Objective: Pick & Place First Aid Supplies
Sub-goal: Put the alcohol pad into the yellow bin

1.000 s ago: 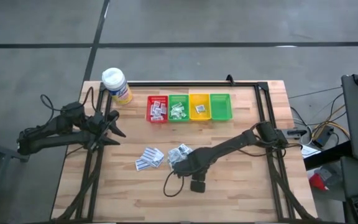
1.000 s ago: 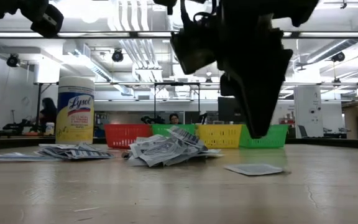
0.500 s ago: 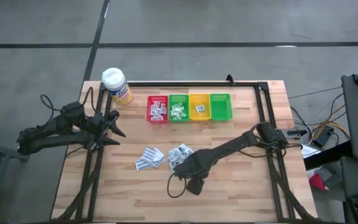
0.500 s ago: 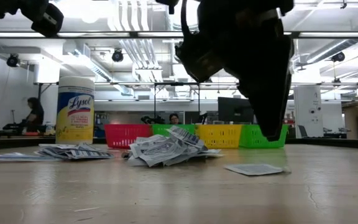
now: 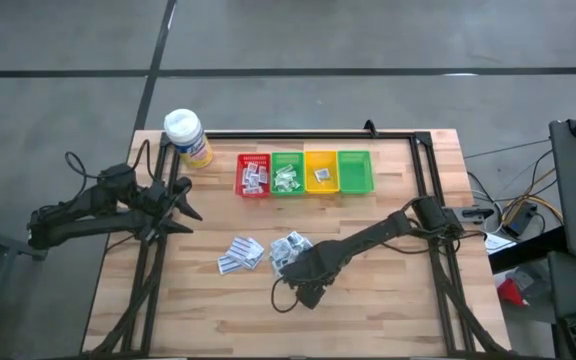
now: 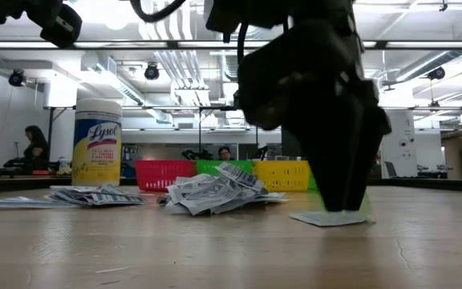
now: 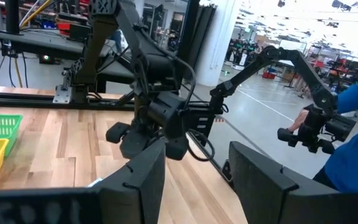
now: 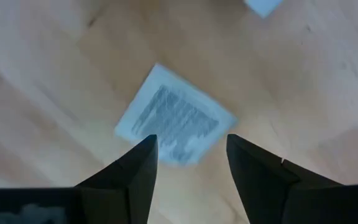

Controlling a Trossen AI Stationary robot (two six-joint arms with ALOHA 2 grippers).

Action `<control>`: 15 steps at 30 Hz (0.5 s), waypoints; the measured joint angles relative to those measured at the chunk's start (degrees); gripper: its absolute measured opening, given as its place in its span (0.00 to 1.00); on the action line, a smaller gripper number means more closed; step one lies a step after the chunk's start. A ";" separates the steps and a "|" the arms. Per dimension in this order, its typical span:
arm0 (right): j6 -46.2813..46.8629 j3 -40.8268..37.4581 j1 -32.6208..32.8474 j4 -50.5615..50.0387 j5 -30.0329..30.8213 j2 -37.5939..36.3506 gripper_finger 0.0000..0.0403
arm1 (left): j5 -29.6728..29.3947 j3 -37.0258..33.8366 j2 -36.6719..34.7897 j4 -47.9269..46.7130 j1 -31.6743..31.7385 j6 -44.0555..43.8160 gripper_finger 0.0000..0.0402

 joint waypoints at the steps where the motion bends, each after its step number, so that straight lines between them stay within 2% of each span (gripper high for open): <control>1: 1.11 -0.88 -0.08 1.58 -0.02 -0.02 0.48 | 0.06 0.00 0.00 0.00 0.00 -0.01 0.43; 9: 7.89 -7.20 -0.25 7.27 -1.36 -0.74 0.47 | 0.37 0.00 0.00 0.00 0.00 -0.41 0.43; 15: 9.12 -7.81 -0.22 7.46 -0.46 -0.65 0.38 | 0.38 0.00 0.00 0.00 0.00 -0.44 0.43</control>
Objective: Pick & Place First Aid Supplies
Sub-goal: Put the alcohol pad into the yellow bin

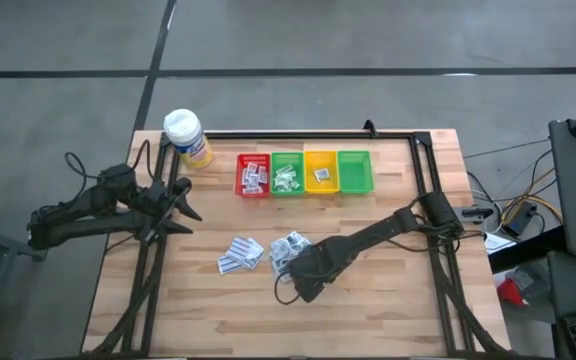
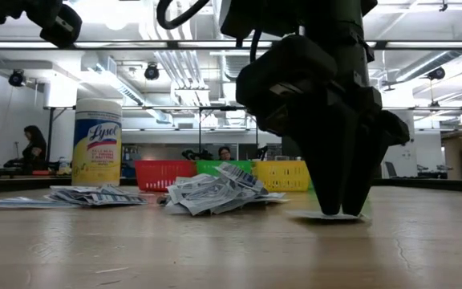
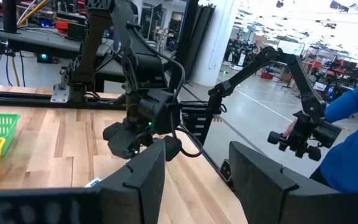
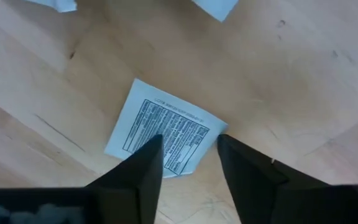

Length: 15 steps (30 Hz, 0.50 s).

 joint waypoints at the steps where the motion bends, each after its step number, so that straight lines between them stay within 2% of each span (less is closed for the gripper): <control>1: 0.44 -0.06 0.01 0.02 0.46 0.01 0.35 | 0.00 0.00 0.00 0.02 0.00 0.00 0.43; 9: 2.26 -0.27 0.13 -0.31 2.55 0.01 0.18 | 0.00 0.00 0.00 0.04 0.00 -0.04 0.43; 15: 4.69 -0.34 0.39 -0.41 3.89 0.01 0.11 | 0.00 0.00 0.00 0.09 0.00 -0.16 0.43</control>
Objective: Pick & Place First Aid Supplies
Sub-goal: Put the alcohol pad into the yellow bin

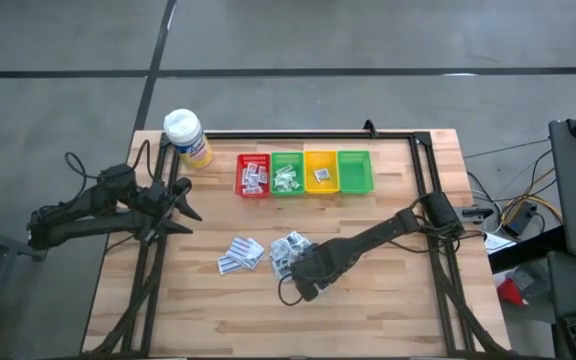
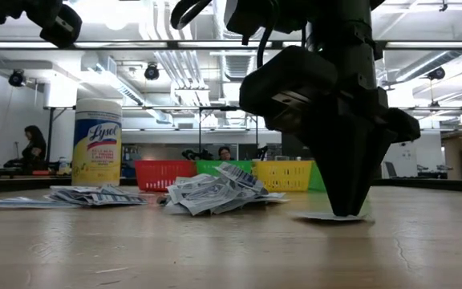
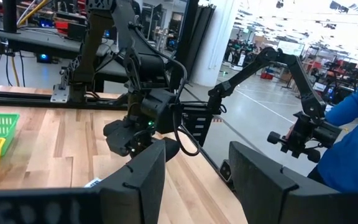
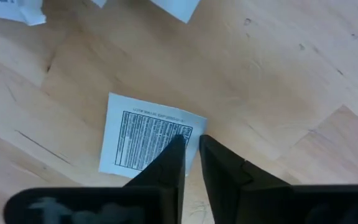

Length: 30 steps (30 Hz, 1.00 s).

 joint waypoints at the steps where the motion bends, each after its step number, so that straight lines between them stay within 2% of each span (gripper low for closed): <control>1: 0.17 -0.01 0.00 0.00 0.02 0.00 0.10 | 0.00 0.00 0.00 0.00 0.00 -0.13 0.43; 9: -1.07 0.14 0.00 -2.03 0.53 0.00 0.03 | 0.00 0.00 0.00 0.04 0.00 -0.19 0.43; 17: -3.43 0.24 0.00 -3.16 1.75 -0.94 0.02 | -0.01 0.00 0.00 0.04 0.00 -0.26 0.43; 30: -3.75 -0.35 -0.71 -13.52 7.40 -9.15 0.02 | -0.02 0.00 0.02 -0.04 -0.01 -0.23 0.43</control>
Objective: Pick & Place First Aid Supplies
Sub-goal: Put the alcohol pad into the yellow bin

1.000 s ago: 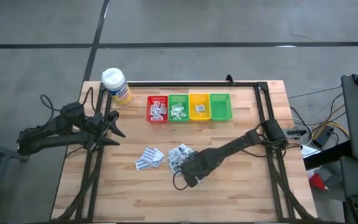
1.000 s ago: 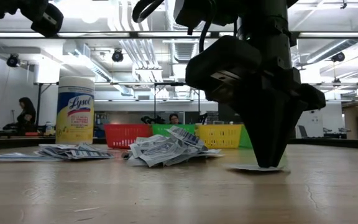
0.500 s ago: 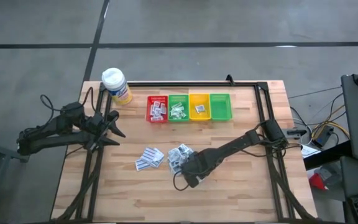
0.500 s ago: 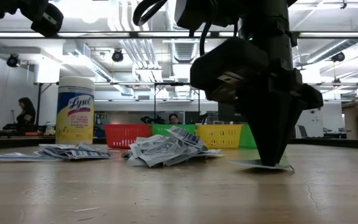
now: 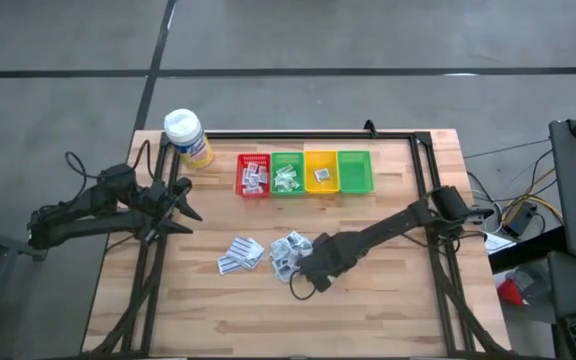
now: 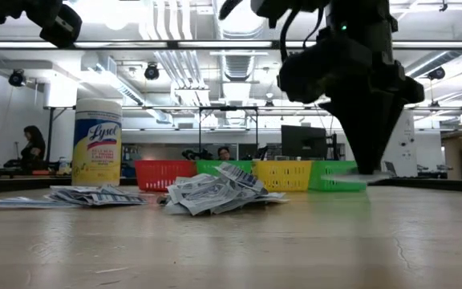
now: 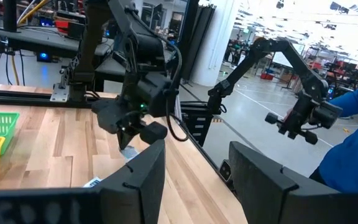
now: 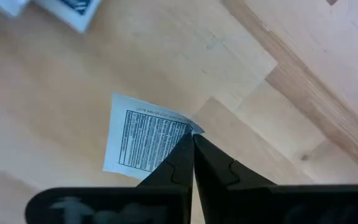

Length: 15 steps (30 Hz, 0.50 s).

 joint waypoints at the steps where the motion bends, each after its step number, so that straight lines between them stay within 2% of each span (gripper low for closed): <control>1: -0.35 -0.02 -0.23 -0.07 0.51 -0.59 0.02 | 0.01 0.00 0.00 0.01 0.01 0.01 0.43; 8: -3.37 -0.57 -4.88 -0.20 7.90 -7.32 0.02 | 0.01 -0.02 0.00 -0.02 -0.01 0.04 0.43; 15: -13.63 -0.63 -13.49 0.19 10.97 -14.15 0.02 | 0.00 -0.02 0.00 -0.04 -0.01 0.08 0.43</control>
